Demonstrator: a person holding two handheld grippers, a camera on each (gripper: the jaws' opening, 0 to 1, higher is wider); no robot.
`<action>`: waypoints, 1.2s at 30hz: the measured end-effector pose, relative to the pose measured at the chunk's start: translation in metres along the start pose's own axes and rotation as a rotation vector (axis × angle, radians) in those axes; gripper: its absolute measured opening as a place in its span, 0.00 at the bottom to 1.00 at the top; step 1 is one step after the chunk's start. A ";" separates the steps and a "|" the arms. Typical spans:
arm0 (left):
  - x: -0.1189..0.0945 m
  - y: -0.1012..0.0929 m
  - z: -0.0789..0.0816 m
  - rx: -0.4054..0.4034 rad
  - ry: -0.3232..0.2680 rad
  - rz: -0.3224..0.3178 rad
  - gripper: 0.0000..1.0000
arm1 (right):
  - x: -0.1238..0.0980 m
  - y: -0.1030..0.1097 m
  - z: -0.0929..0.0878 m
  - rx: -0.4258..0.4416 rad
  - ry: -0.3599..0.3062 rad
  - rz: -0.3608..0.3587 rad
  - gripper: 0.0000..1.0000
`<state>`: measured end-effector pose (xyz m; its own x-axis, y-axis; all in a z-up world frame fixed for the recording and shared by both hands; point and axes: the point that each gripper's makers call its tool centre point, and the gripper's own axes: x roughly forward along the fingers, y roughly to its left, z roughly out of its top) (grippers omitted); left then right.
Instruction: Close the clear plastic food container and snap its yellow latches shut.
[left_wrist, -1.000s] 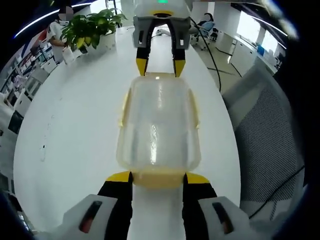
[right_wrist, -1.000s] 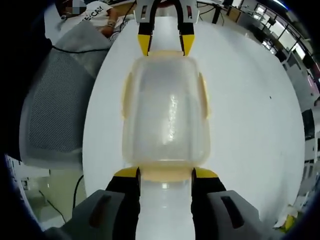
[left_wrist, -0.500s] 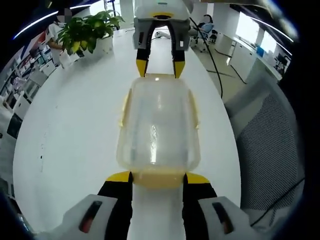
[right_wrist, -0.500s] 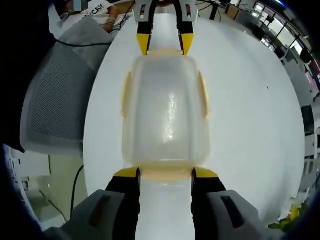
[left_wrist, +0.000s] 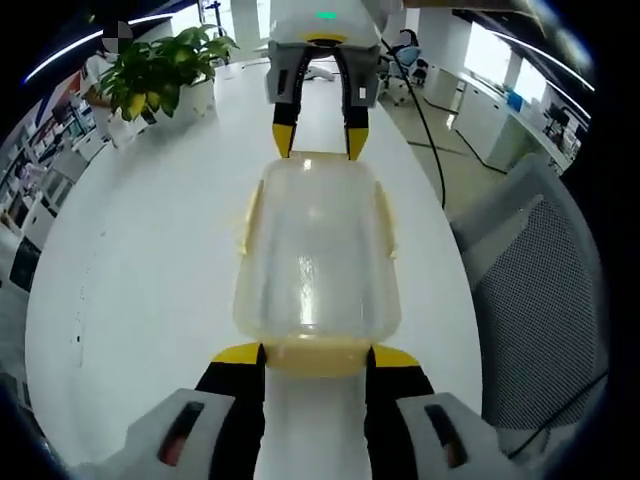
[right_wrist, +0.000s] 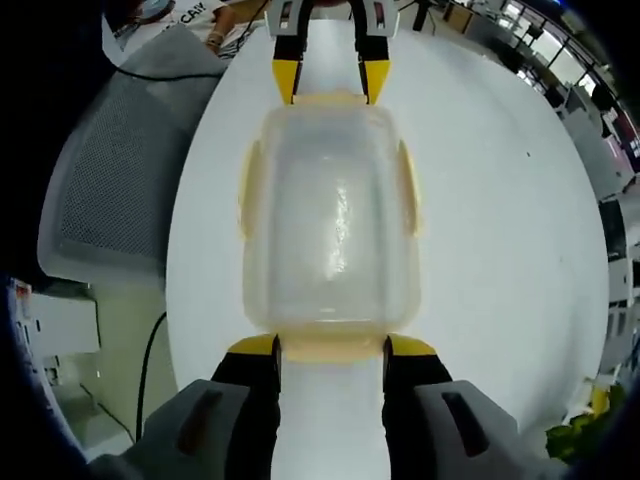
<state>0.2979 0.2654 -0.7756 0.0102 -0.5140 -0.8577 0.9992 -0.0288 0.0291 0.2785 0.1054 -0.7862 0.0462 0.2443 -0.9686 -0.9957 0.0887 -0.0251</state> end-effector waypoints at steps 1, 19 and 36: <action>0.000 0.001 -0.001 0.001 0.002 0.001 0.33 | 0.000 0.000 0.001 -0.001 -0.002 -0.002 0.36; 0.003 -0.001 0.000 -0.007 0.016 0.003 0.33 | 0.001 -0.001 -0.003 -0.009 0.013 0.005 0.36; 0.012 -0.003 -0.002 -0.021 0.035 -0.005 0.33 | 0.007 0.000 -0.008 0.030 -0.049 0.025 0.36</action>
<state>0.2952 0.2608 -0.7872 0.0063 -0.4837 -0.8752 0.9998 -0.0133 0.0146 0.2784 0.0994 -0.7944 0.0259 0.2939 -0.9555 -0.9938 0.1106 0.0070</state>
